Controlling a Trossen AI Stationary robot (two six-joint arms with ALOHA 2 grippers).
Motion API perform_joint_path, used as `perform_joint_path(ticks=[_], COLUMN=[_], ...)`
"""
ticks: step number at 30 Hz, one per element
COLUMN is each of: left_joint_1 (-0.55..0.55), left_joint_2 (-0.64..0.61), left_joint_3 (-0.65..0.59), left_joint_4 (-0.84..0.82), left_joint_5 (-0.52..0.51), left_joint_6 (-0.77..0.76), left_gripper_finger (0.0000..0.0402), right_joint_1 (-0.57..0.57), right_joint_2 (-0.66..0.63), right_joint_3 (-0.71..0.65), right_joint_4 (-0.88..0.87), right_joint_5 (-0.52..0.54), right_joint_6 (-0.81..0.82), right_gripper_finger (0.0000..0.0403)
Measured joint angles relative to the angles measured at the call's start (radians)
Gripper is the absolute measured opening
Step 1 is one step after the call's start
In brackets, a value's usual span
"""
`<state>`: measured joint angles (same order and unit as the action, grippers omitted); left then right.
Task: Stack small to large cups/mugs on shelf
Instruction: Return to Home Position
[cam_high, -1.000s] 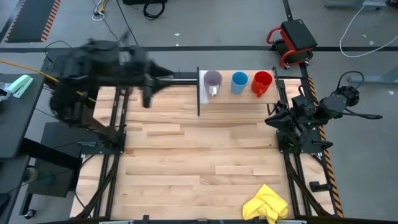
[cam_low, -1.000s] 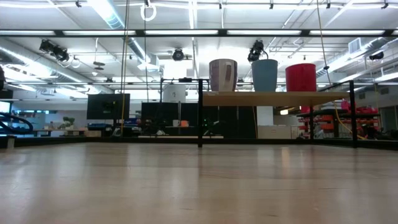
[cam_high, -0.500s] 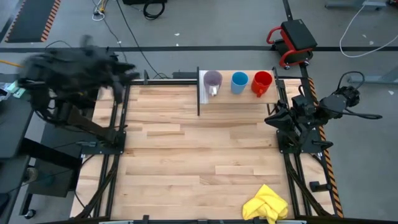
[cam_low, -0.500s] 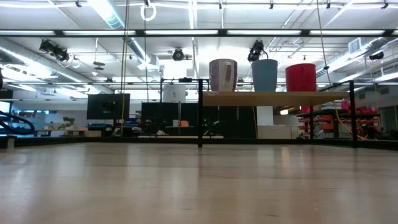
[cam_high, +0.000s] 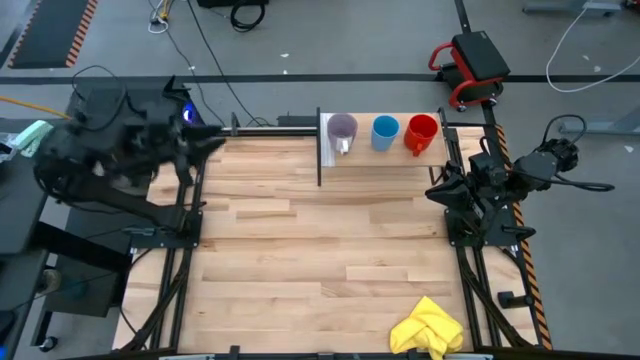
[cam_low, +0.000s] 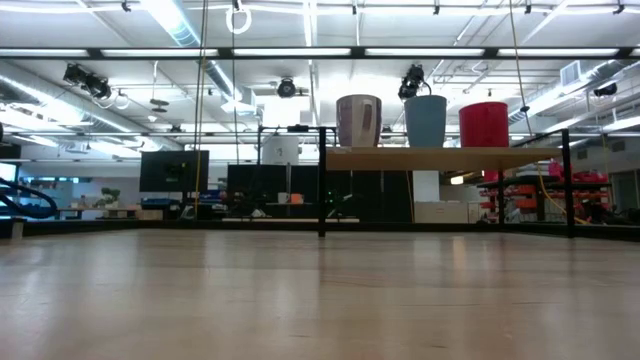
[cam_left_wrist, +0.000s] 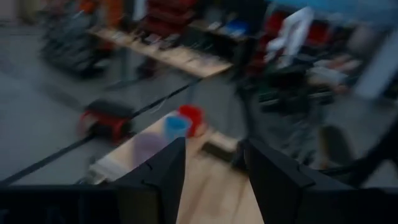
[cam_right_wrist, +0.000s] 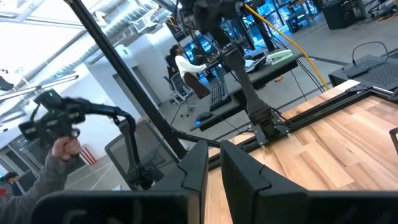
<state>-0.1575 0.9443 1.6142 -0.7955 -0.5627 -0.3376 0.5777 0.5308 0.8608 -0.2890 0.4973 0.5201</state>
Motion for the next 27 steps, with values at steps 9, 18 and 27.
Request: perform_joint_path(ticks=[9,18,27], left_joint_1=[-0.011,-0.011,-0.011], left_joint_2=[-0.217,-0.376,-0.445], left_joint_3=[-0.548,-0.891,-0.957], left_joint_4=[0.567,0.882,0.929], left_joint_5=[0.176,0.253,0.281], left_joint_6=[0.021,-0.045,-0.016], left_gripper_finger=[0.0177,0.0176,0.0173], right_joint_1=[0.001,0.002,-0.002], right_joint_2=[0.0,-0.005,-0.209], right_joint_3=[0.0,-0.157,-0.344], right_joint_4=[0.0,0.399,0.594], right_joint_5=[0.0,-0.028,-0.069], right_joint_6=[0.036,-0.048,-0.105], right_gripper_finger=[0.005,0.005,0.005])
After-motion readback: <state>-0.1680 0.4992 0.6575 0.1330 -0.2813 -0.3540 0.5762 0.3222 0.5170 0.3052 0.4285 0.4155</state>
